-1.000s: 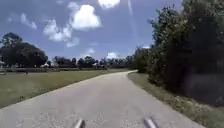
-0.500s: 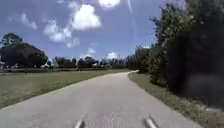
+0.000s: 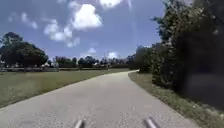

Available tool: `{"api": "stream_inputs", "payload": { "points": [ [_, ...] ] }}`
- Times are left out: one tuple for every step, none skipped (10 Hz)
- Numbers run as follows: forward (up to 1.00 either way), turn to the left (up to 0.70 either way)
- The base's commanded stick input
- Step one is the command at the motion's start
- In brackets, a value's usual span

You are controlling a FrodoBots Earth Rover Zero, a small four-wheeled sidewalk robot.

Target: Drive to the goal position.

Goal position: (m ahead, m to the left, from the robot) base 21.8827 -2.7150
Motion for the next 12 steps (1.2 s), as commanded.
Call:
{"api": "stream_inputs", "payload": {
  "points": [
    [0.5, 0.0],
    [0.5, 0.0],
    [0.5, 0.0],
    [0.5, 0.0],
    [0.5, 0.0],
    [0.5, 0.0],
    [0.5, 0.0],
    [0.5, 0.0],
    [0.5, 0.0],
    [0.5, 0.0],
    [0.5, 0.0],
    [0.5, 0.0]
  ]
}}
